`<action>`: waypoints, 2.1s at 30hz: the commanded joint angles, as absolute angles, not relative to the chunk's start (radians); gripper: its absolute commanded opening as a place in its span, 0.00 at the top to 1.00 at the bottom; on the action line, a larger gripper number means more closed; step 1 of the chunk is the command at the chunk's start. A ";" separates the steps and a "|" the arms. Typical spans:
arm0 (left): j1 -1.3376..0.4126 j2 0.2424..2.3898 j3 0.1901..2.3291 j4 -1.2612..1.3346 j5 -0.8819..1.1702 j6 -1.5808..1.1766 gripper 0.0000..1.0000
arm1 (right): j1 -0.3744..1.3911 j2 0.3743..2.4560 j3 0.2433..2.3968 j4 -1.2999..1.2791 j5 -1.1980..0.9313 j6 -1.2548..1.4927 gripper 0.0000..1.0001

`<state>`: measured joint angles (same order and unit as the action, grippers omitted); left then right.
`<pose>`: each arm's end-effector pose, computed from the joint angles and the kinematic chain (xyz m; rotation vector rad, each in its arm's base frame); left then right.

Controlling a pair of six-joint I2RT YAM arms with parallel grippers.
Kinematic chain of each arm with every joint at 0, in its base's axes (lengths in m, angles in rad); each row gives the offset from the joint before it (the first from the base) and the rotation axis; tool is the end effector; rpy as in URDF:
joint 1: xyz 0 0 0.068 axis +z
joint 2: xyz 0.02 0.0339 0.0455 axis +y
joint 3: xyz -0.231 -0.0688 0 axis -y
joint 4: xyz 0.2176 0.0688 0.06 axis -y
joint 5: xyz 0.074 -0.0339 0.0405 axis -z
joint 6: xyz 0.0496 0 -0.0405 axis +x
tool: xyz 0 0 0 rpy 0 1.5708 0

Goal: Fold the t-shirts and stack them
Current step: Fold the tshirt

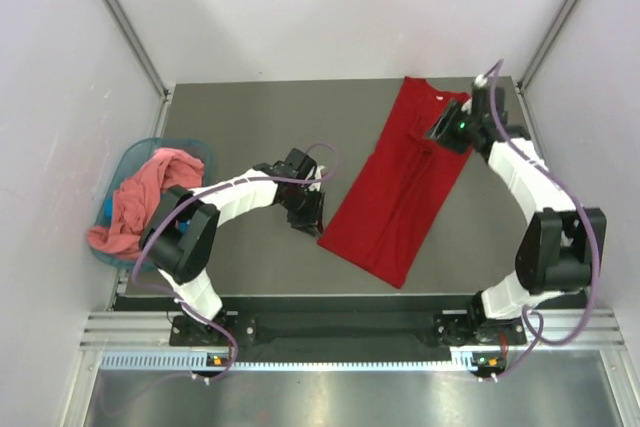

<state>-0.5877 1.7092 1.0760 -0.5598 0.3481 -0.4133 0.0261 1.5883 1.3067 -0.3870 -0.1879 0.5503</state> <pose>0.2463 -0.1845 0.1498 0.3487 2.8729 -0.7115 0.3457 0.0183 0.2656 0.4892 2.2242 0.5188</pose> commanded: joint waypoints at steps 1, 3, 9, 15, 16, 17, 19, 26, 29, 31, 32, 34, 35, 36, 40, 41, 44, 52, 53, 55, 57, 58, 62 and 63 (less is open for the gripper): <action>-0.583 1.735 1.039 -0.517 0.345 -0.397 0.68 | 0.116 1.415 1.186 -0.514 -0.170 0.592 0.54; -0.583 1.746 1.028 -0.525 0.328 -0.403 0.69 | 0.149 1.353 1.082 -0.587 -0.138 0.638 0.52; -0.583 1.767 1.009 -0.500 0.351 -0.426 0.70 | 0.277 1.059 0.704 -0.656 -0.146 0.882 0.45; -0.583 1.767 0.959 -0.460 0.383 -0.433 0.74 | 0.566 0.895 0.557 -0.721 0.023 1.142 0.44; -0.583 1.770 0.954 -0.462 0.382 -0.430 0.75 | 0.602 0.887 0.543 -0.724 0.034 1.176 0.44; -0.583 1.770 0.948 -0.463 0.383 -0.425 0.77 | 0.673 0.881 0.511 -0.712 0.041 1.208 0.44; -0.583 1.772 0.942 -0.466 0.387 -0.420 0.89 | 0.774 0.874 0.476 -0.704 0.074 1.302 0.45; -0.583 1.709 0.922 -0.489 0.356 -0.445 1.00 | 0.954 0.916 0.428 -0.650 0.150 1.479 0.46; -0.584 1.681 0.914 -0.491 0.344 -0.457 1.00 | 0.982 0.945 0.445 -0.638 0.192 1.497 0.47; -0.583 1.674 0.913 -0.491 0.338 -0.462 1.00 | 0.994 0.968 0.454 -0.637 0.209 1.506 0.48; -0.583 1.674 0.913 -0.498 0.330 -0.462 1.00 | 0.999 0.974 0.457 -0.637 0.212 1.511 0.48; -0.584 1.674 0.913 -0.503 0.321 -0.462 1.00 | 1.011 0.991 0.460 -0.641 0.230 1.517 0.49; -0.584 1.675 0.913 -0.506 0.315 -0.463 1.00 | 1.015 0.996 0.460 -0.650 0.238 1.519 0.50; -0.584 1.677 0.913 -0.505 0.314 -0.463 1.00 | 1.019 0.999 0.460 -0.663 0.244 1.525 0.51; -0.583 1.675 0.908 -0.503 0.322 -0.466 1.00 | 1.038 0.979 0.445 -0.677 0.275 1.532 0.55; -0.584 1.671 0.908 -0.502 0.327 -0.466 1.00 | 1.042 0.973 0.437 -0.676 0.275 1.532 0.59; -0.586 1.645 0.884 -0.471 0.394 -0.497 1.00 | 1.049 0.950 0.428 -0.664 0.275 1.520 0.87; -0.604 1.499 0.795 -0.423 0.477 -0.597 1.00 | 1.072 0.830 0.430 -0.805 0.291 1.453 1.00; -0.613 1.488 0.784 -0.420 0.483 -0.613 1.00 | 1.074 0.816 0.426 -0.816 0.285 1.450 1.00; -0.629 1.483 0.770 -0.404 0.495 -0.630 1.00 | 1.078 0.779 0.419 -0.854 0.268 1.448 1.00; -0.649 1.489 0.758 -0.388 0.509 -0.655 1.00 | 1.084 0.753 0.416 -0.879 0.250 1.442 1.00; -0.652 1.493 0.737 -0.381 0.518 -0.666 1.00 | 1.089 0.743 0.416 -0.900 0.245 1.440 1.00; -0.676 1.468 0.686 -0.324 0.532 -0.724 1.00 | 1.118 0.697 0.417 -0.922 0.230 1.442 1.00; -0.681 1.462 0.681 -0.322 0.529 -0.732 1.00 | 1.132 0.695 0.417 -0.922 0.229 1.445 1.00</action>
<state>-0.6640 1.5059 0.7067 -0.3607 0.4927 -0.6796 1.0962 0.7174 0.4156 -0.8761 0.2314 1.4574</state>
